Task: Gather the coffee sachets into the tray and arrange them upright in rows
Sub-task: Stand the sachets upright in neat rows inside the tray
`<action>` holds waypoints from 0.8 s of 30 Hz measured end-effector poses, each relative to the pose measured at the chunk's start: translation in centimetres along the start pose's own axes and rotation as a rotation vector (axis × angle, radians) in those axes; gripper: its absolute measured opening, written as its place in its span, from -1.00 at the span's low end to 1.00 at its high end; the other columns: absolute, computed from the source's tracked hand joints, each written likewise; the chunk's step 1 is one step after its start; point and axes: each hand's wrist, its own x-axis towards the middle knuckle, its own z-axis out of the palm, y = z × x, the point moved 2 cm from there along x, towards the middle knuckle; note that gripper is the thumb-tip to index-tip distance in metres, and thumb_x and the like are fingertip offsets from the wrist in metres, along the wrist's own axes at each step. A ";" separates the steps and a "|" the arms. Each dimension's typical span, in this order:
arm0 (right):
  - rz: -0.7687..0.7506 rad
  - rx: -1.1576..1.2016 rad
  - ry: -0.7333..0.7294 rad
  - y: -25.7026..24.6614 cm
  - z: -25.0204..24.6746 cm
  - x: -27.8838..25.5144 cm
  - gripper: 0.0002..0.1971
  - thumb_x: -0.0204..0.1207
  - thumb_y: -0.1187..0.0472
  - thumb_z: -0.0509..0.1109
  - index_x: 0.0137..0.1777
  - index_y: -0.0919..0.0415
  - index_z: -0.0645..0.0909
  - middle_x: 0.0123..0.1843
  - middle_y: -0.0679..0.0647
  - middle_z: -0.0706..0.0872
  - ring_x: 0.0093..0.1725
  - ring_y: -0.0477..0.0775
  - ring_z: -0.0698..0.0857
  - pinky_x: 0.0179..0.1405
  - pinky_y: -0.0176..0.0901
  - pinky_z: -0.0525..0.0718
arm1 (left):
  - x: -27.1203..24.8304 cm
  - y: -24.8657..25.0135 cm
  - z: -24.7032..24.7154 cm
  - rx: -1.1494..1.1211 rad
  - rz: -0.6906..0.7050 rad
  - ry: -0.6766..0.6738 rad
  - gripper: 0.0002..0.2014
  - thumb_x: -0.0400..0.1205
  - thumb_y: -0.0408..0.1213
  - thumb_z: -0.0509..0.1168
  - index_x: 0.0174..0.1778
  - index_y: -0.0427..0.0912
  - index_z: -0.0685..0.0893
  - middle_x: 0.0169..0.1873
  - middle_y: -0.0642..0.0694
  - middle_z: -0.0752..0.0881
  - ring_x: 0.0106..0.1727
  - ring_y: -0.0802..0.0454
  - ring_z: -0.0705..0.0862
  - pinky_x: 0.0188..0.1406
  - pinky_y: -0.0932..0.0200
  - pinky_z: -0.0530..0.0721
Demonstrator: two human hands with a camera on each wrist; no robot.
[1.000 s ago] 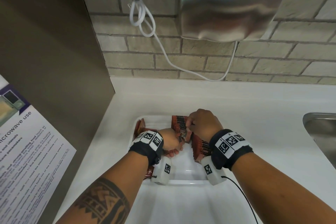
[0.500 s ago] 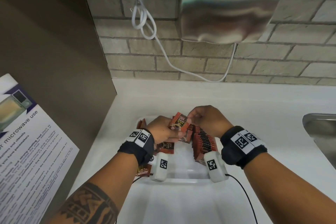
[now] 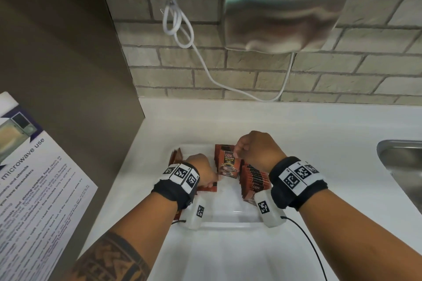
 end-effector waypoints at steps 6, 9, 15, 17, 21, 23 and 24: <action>0.095 -0.187 -0.096 -0.2 2.0 0.5 -0.81 0.45 0.17 0.39 -0.27 -0.07 0.81 -0.13 -0.08 0.79 -0.03 0.04 0.73 0.06 0.01 0.76 | 0.4 1.6 1.5 -0.051 0.133 -0.233 -0.73 0.70 -0.20 0.30 0.21 -0.23 0.78 -0.19 -0.12 0.68 -0.37 -0.03 0.53 -0.45 0.25 0.46; 0.127 -0.251 -0.105 -0.3 2.6 0.8 -0.83 0.42 0.15 0.38 -0.16 0.02 0.82 -0.07 -0.06 0.77 0.02 0.06 0.71 0.10 0.01 0.74 | 0.9 2.1 2.0 -0.049 0.171 -0.264 -0.69 0.71 -0.27 0.27 0.36 -0.08 0.70 -0.21 -0.12 0.64 -0.44 0.03 0.47 -0.48 0.26 0.46; 0.133 -0.285 -0.108 -0.2 2.9 1.4 -0.87 0.40 0.16 0.44 -0.14 0.01 0.82 -0.01 -0.07 0.77 0.09 0.05 0.68 0.17 0.02 0.70 | 2.2 2.0 2.4 -0.176 0.131 -0.249 -0.66 0.69 -0.26 0.33 0.39 -0.13 0.70 -0.36 -0.07 0.63 -0.50 0.07 0.50 -0.51 0.32 0.50; 0.129 -0.271 -0.098 -0.2 2.8 1.5 -0.86 0.41 0.17 0.43 -0.14 0.01 0.83 0.00 -0.07 0.77 0.11 0.05 0.68 0.19 0.02 0.69 | 2.7 1.8 2.6 -0.245 0.120 -0.244 -0.68 0.67 -0.28 0.34 0.35 -0.07 0.73 -0.35 -0.07 0.67 -0.39 0.00 0.58 -0.30 0.25 0.62; 0.111 -0.233 -0.082 -0.1 2.5 1.5 -0.83 0.49 0.21 0.42 -0.16 -0.05 0.82 -0.02 -0.11 0.79 0.11 0.02 0.70 0.24 0.02 0.66 | 3.4 1.5 3.0 -0.297 0.099 -0.242 -0.68 0.65 -0.26 0.35 0.32 -0.07 0.77 -0.34 -0.07 0.69 -0.23 -0.09 0.62 -0.06 0.08 0.66; 0.111 -0.212 -0.075 0.1 2.4 1.5 -0.84 0.48 0.22 0.45 -0.20 -0.06 0.81 -0.04 -0.13 0.79 0.09 0.00 0.71 0.25 0.00 0.66 | 3.6 1.4 3.1 -0.323 0.083 -0.242 -0.68 0.65 -0.25 0.36 0.31 -0.12 0.77 -0.35 -0.08 0.69 -0.26 -0.09 0.62 -0.11 0.08 0.66; 0.111 -0.204 -0.073 0.1 2.4 1.5 -0.85 0.48 0.22 0.47 -0.20 -0.07 0.80 -0.05 -0.14 0.78 0.09 -0.01 0.71 0.25 -0.01 0.66 | 3.6 1.4 3.2 -0.326 0.079 -0.242 -0.68 0.65 -0.25 0.36 0.31 -0.15 0.77 -0.35 -0.08 0.69 -0.29 -0.08 0.61 -0.15 0.09 0.65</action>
